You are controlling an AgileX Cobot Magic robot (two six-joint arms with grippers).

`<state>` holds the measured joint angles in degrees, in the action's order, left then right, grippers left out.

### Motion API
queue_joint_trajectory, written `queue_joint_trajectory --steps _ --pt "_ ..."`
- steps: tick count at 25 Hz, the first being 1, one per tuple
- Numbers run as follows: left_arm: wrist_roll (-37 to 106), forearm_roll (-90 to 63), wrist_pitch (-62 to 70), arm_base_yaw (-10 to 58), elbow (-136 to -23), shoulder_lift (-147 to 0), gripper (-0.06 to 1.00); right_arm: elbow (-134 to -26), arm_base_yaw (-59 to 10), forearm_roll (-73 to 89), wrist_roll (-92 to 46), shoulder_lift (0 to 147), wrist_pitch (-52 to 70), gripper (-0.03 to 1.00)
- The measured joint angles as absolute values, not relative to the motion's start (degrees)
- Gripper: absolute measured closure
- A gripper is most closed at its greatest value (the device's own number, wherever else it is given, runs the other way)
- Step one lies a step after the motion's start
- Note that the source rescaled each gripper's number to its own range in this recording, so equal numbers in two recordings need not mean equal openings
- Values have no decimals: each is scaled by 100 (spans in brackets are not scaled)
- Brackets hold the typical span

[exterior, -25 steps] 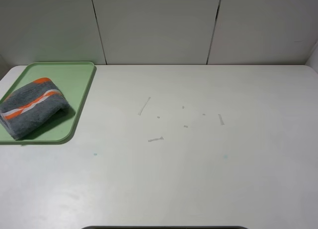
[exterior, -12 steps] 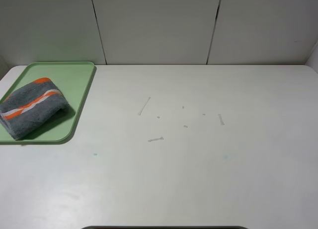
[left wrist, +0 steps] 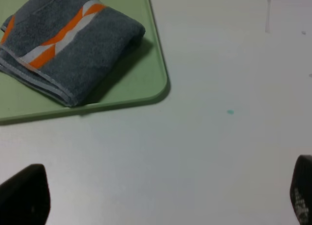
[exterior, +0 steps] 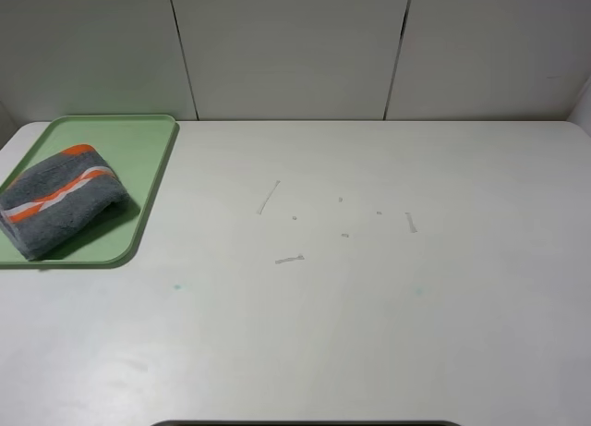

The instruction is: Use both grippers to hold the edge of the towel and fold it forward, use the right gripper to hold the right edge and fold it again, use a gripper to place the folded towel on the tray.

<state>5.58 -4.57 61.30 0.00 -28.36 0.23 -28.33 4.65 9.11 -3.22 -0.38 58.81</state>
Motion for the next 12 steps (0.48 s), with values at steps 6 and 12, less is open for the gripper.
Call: queue_joint_trajectory --steps 6,12 --pt "558 -457 6130 0 -2836 23 -6 -2833 465 911 -322 -38 5881 -3" --pt "558 -457 6130 0 -2836 23 -6 -2833 465 911 -322 -38 5881 -3"
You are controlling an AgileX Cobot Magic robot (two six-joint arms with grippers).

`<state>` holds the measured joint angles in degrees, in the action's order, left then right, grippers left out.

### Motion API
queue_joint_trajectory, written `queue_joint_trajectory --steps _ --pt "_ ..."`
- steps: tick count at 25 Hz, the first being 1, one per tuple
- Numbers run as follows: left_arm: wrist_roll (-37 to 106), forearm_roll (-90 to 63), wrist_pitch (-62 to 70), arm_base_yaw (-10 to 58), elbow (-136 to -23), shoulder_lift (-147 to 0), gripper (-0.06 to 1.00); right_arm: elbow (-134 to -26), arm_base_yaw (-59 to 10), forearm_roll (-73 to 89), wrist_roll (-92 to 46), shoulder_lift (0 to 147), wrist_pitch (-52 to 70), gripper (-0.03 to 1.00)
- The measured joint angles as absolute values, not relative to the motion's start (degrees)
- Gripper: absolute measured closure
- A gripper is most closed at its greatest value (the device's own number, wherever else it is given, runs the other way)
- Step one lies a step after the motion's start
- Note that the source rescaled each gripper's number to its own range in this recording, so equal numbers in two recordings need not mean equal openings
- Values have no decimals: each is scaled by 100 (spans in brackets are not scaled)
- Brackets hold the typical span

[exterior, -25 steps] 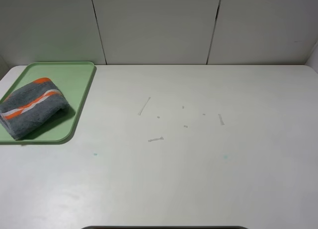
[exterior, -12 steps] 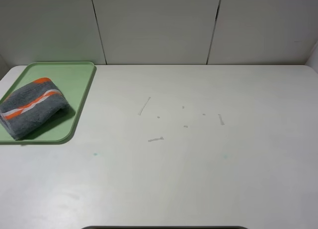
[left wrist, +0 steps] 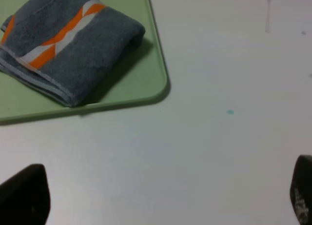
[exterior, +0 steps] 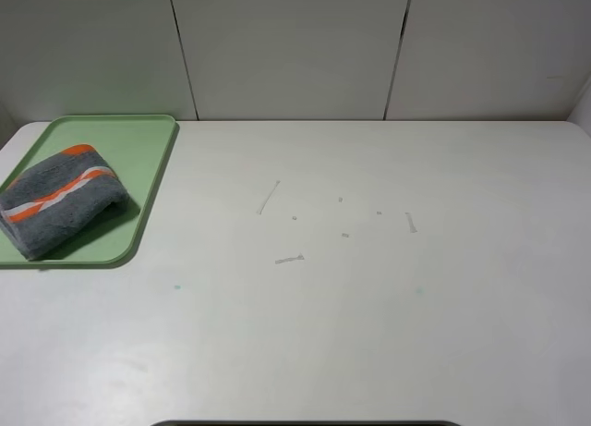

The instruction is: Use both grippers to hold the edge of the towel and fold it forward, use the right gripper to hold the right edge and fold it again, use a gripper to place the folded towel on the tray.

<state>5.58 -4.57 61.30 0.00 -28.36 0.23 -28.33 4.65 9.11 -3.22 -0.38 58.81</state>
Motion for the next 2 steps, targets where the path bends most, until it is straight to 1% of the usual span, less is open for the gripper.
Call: queue_joint_trajectory --steps 2 --pt "558 -452 6130 0 -2836 23 -6 -2833 465 911 -322 -38 5881 -3"
